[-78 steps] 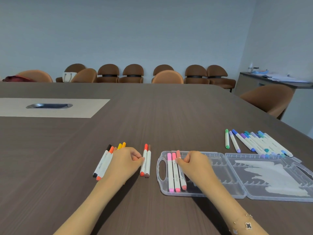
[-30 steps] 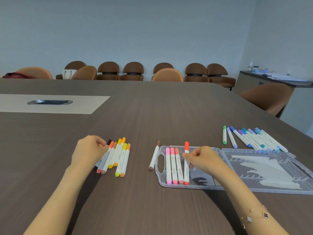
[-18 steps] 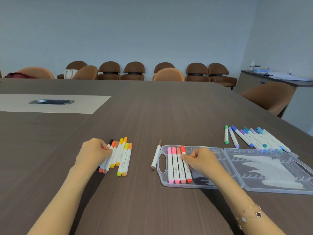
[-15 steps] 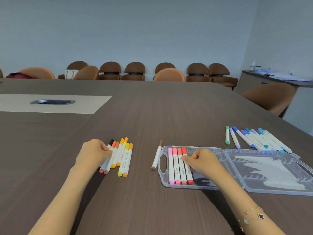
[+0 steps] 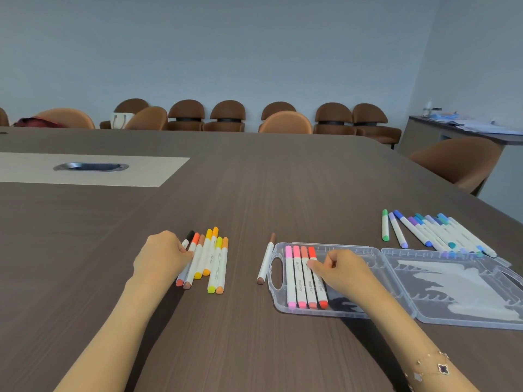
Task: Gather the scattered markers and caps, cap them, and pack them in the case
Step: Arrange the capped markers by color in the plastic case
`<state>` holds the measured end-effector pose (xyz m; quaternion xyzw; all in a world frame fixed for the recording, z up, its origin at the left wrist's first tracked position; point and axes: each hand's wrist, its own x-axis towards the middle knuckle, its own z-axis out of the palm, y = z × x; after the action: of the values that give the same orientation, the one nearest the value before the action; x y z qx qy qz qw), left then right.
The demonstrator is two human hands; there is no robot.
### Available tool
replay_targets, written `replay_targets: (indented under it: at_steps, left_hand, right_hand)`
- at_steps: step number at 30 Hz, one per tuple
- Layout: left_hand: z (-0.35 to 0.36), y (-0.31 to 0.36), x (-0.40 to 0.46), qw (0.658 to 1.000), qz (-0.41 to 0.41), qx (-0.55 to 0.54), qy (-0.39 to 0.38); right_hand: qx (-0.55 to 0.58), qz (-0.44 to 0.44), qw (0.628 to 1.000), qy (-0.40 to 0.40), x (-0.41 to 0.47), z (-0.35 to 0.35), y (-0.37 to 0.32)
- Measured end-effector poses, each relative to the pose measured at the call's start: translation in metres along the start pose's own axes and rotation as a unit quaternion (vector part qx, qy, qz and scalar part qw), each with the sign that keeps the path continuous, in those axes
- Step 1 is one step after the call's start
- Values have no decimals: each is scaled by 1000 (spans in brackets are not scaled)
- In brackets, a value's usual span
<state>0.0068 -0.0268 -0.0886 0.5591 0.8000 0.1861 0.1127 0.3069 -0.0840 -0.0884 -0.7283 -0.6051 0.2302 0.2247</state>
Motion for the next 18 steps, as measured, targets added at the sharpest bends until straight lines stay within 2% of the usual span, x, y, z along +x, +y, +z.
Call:
replay_targets:
  at_steps: [12, 18]
  left_hand:
    - [5, 4, -2, 1000, -1, 9, 3]
    - [2, 14, -13, 995, 76, -36, 54]
  right_hand:
    - [-17, -19, 1000, -9, 1, 1, 2]
    - [-23, -12, 1000, -6, -1, 2, 1]
